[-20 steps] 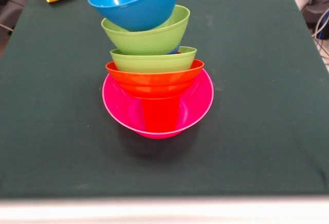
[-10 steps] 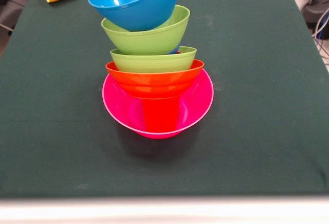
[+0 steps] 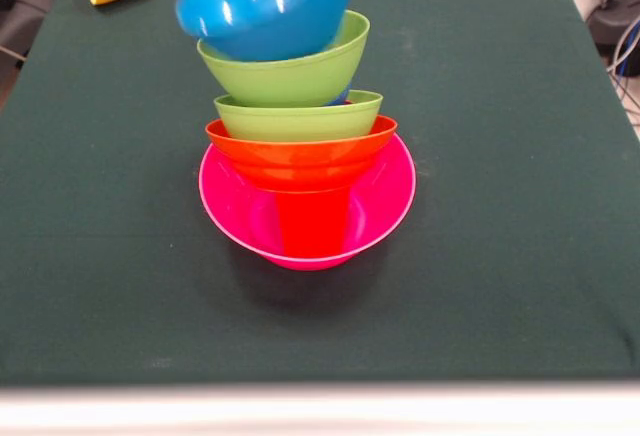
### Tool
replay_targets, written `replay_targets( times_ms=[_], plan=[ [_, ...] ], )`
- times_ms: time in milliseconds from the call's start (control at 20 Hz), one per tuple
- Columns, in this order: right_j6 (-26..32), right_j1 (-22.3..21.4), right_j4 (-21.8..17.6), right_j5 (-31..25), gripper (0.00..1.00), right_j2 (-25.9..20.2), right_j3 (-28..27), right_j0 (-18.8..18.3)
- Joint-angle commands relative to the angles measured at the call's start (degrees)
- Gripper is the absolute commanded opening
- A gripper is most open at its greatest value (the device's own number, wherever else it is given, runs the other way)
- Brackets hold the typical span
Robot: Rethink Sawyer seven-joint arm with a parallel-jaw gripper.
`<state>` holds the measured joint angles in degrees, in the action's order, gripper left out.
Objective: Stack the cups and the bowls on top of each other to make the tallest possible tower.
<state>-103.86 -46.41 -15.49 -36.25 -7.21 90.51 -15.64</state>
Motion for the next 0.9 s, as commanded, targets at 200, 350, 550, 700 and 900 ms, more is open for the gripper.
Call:
replay_targets(
  times_ms=[200,350,550,700,900],
  plan=[
    [2.68,1.68,-5.33,3.52,1.00,-2.55,4.08,-0.50],
    [2.69,1.72,-5.36,3.58,1.00,-2.55,3.99,-0.51],
    [2.66,1.77,-5.35,3.69,1.00,-2.58,3.92,-0.55],
    [2.88,2.00,-5.24,3.20,1.00,-2.66,3.23,-0.65],
    [3.18,2.05,-5.13,2.79,1.00,-2.79,2.79,-0.83]
  ],
)
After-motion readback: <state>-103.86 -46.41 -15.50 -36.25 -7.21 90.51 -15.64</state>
